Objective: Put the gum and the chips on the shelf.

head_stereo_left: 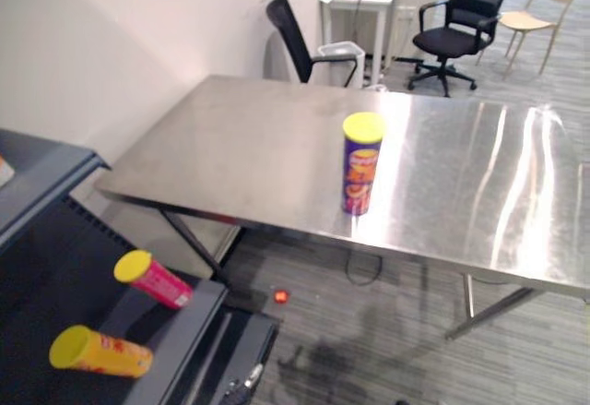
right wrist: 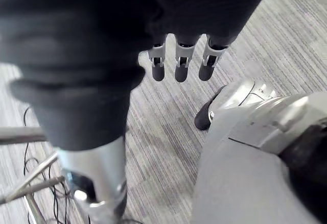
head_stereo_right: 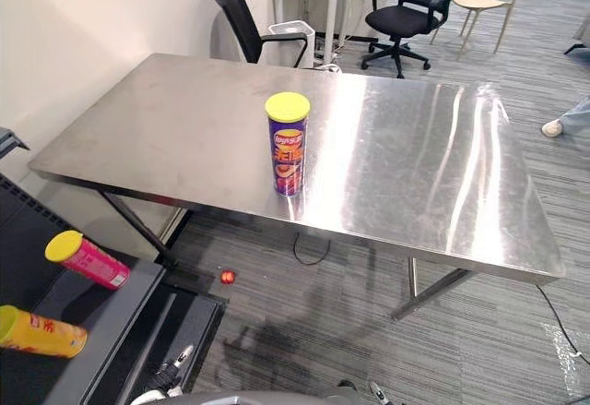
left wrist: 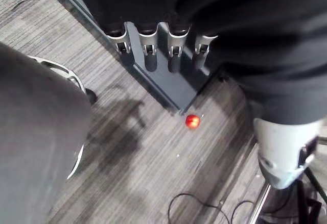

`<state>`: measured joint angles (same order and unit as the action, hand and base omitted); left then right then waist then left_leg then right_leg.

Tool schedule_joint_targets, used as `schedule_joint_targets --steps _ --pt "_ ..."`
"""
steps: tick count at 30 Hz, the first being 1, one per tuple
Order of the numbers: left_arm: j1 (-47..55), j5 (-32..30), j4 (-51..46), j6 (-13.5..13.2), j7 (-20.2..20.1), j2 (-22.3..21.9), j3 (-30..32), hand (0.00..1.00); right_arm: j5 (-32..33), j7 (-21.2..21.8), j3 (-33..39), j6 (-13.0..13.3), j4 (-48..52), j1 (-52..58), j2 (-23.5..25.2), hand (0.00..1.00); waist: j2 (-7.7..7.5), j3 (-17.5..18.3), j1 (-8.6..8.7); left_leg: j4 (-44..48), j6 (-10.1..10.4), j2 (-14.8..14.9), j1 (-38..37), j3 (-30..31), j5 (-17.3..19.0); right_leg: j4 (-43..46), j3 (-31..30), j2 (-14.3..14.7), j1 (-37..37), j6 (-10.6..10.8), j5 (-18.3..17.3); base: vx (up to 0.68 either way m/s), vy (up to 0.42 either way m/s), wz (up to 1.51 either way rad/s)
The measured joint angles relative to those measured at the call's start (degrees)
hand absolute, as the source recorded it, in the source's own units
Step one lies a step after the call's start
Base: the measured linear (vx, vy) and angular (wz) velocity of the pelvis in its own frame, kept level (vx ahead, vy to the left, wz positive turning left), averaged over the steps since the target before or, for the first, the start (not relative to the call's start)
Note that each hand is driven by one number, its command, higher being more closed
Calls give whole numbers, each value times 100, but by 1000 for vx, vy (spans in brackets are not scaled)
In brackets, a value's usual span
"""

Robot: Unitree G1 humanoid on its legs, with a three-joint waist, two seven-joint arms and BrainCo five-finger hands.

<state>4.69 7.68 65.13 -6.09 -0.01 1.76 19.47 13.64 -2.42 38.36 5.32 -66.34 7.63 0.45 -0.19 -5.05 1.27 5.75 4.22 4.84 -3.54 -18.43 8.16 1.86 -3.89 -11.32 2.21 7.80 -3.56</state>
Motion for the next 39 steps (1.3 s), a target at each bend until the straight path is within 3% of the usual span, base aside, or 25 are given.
schedule_joint_targets --steps 5,7,11,14,18,20,22,24,29,33,36,39 --pt "-2 0 47 4 -26 52 -7 0 472 -30 684 3 -30 -74 -272 0 -47 48 1 -126 13 -19 -61 -31 -9 -127 -39 9 -21 37 22 -40 -37 -16" --pt "25 -2 61 5 -25 89 -5 0 684 -207 1186 23 36 -187 -509 0 -62 116 -34 -176 27 -30 -67 -146 -17 -190 -132 8 -104 72 41 -52 -19 -28" --pt "43 -4 78 5 -20 114 -130 0 917 -518 1489 81 587 -343 -820 0 -60 142 -10 -274 38 -65 -64 -143 -23 -272 -206 10 -186 71 41 -39 -18 -16" --pt "61 -5 73 4 -3 120 -172 0 945 -923 1480 202 2156 -433 -844 0 -51 163 7 -365 38 -109 -52 -144 -21 -269 -326 22 -309 75 44 11 -12 -19" --pt "87 -5 21 1 21 119 -169 0 889 -1542 1418 611 3863 -623 -820 0 -57 209 -2 -372 44 -103 -51 -132 6 -266 -371 44 -337 113 71 65 -21 -9" --pt "141 -37 -55 2 46 103 -162 0 860 -1755 1049 762 4911 -710 -643 0 -53 286 6 -385 45 -84 -1 -98 7 -240 -457 79 -420 130 87 79 -40 -15" --pt "147 -234 -154 10 115 60 -160 0 360 -1820 705 816 6010 -620 -322 0 -64 294 21 -389 45 -44 29 18 7 -213 -429 125 -451 114 120 66 -59 2" --pt "149 -268 -196 10 121 51 -166 0 1 -1834 559 900 6505 -646 -79 0 -119 327 13 -416 46 -15 28 68 6 -180 -389 154 -462 114 120 41 -49 9" --pt "174 -408 -247 8 138 52 -235 0 -466 -1579 -183 997 7583 -500 81 0 -168 365 4 -447 45 -32 27 207 6 -178 -234 115 -396 127 128 11 -22 13" --pt "194 -429 -295 1 105 80 -392 0 -461 -882 -859 1036 7860 -434 12 0 -174 368 -2 -451 44 -27 49 332 5 -178 -115 114 -379 167 153 -30 -38 8" --pt "232 -444 -369 -6 55 88 -469 0 -341 -175 -1554 1029 7898 -226 -351 0 -176 366 -20 -437 40 -33 87 389 1 -179 -45 115 -379 168 154 -51 -48 7" --pt "231 -448 -370 -20 -40 130 -586 0 -192 111 -1919 1028 7887 -171 -608 0 -177 365 -19 -374 40 -26 151 472 -2 -180 57 113 -367 169 154 -54 -48 12"
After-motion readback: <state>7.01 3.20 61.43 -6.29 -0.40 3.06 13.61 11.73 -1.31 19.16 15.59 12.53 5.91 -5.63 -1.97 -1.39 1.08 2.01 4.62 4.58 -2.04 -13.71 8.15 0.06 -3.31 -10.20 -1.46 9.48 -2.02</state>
